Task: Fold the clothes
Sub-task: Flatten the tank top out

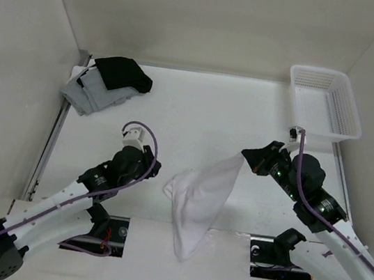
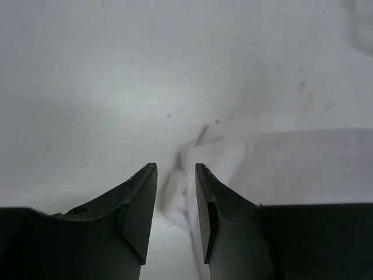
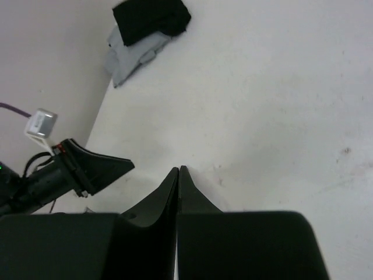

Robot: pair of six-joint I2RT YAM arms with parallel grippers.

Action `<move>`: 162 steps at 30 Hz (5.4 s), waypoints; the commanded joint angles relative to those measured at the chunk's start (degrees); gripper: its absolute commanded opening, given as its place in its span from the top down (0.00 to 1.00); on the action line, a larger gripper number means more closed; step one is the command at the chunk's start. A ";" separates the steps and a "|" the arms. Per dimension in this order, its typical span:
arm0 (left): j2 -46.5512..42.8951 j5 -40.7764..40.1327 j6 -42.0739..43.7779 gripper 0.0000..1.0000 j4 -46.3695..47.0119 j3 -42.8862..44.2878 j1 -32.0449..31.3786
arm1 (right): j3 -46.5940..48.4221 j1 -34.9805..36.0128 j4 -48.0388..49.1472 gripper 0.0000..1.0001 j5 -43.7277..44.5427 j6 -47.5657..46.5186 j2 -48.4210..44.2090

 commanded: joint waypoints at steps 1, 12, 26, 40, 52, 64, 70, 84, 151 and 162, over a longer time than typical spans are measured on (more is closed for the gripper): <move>2.75 0.66 -5.64 0.68 2.93 -2.53 -1.45 | -1.57 -3.10 6.72 1.00 -8.84 3.87 -5.51; 24.99 7.96 -6.61 0.63 16.03 -2.54 -8.48 | -3.08 -7.77 7.15 1.00 -12.19 3.61 -5.44; 30.19 3.29 0.41 1.00 21.75 20.19 9.69 | 17.27 -9.53 16.47 1.00 -19.13 2.65 11.87; 20.61 5.40 3.14 1.00 16.30 48.43 25.96 | 7.84 5.67 0.76 1.00 -8.68 5.80 -15.35; 28.32 7.78 1.75 0.96 32.09 31.25 28.69 | -18.88 17.37 -7.26 1.00 1.77 16.26 -13.29; 31.79 12.79 -3.80 0.98 33.70 36.76 28.00 | -13.71 7.45 -3.47 1.00 5.76 8.89 -7.20; 25.61 10.42 -2.13 0.97 30.54 34.90 22.91 | -16.17 2.95 -4.63 0.78 10.82 9.06 -3.85; 37.32 6.99 -0.64 0.96 31.68 36.50 15.86 | -8.53 10.08 22.15 0.92 5.76 -1.40 26.00; 57.25 14.28 -6.44 0.97 36.87 47.98 31.07 | -2.72 13.61 23.67 0.85 2.05 4.49 40.96; 65.52 15.16 -5.03 0.97 33.17 60.04 27.47 | 0.52 14.20 31.06 0.57 -5.07 2.65 54.05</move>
